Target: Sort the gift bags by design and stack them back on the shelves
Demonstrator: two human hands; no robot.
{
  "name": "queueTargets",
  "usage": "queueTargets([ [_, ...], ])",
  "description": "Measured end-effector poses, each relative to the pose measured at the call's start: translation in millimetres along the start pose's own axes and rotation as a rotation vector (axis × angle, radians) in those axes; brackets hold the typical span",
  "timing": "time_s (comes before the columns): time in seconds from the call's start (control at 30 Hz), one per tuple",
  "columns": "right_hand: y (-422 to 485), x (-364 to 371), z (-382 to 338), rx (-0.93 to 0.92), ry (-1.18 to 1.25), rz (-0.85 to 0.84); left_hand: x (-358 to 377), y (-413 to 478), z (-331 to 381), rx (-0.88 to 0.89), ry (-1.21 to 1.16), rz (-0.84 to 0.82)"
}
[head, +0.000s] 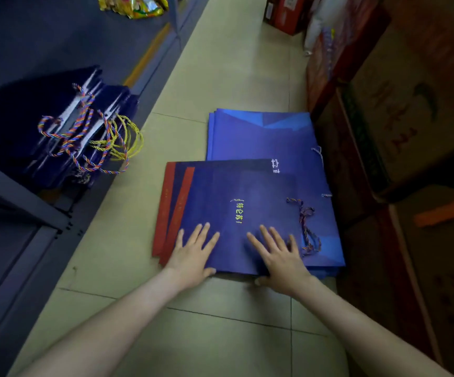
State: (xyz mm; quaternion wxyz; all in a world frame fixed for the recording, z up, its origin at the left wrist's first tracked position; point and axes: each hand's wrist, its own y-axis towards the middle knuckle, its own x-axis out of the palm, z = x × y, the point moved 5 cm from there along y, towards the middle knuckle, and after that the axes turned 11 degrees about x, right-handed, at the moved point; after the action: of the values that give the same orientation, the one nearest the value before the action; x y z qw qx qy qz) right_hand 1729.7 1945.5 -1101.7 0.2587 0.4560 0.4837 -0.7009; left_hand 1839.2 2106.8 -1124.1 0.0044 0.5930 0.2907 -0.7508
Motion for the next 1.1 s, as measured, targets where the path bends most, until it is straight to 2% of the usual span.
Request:
queueTargets([
  [0.1, 6.2, 24.6, 4.7, 0.012, -0.078, -0.067, 29.4, 0.4, -10.9, 0.047, 0.093, -0.047],
  [0.2, 16.5, 41.8, 6.2, 0.043, -0.099, -0.019, 37.2, 1.8, -9.3, 0.061, 0.228, -0.050],
  [0.27, 18.8, 36.4, -2.2, -0.004, -0.127, 0.084, 37.4, 8.8, -5.1, 0.063, 0.267, -0.018],
  [0.57, 29.8, 27.3, 7.6, -0.097, -0.183, 0.218, 36.8, 23.8, 2.0, 0.086, 0.240, 0.071],
  [0.7, 41.3, 5.8, 24.7, -0.067, -0.141, 0.270, 32.5, 21.0, -12.6, 0.094, 0.244, 0.076],
  [0.8, 50.3, -7.6, 24.5, -0.073, -0.102, 0.201, 27.3, 13.8, -33.8, 0.073, 0.262, 0.095],
  [0.93, 56.6, -3.2, 4.7, -0.086, -0.024, 0.024, 18.1, 9.1, -52.4, 0.011, 0.328, 0.146],
  [1.03, 55.1, 5.9, -10.5, -0.116, -0.120, 0.014, 27.6, 8.1, -55.0, -0.005, 0.341, 0.128],
  [1.1, 56.1, 6.6, -13.3, -0.098, -0.182, 0.028, 34.7, 8.0, -50.9, 0.018, 0.333, 0.016],
])
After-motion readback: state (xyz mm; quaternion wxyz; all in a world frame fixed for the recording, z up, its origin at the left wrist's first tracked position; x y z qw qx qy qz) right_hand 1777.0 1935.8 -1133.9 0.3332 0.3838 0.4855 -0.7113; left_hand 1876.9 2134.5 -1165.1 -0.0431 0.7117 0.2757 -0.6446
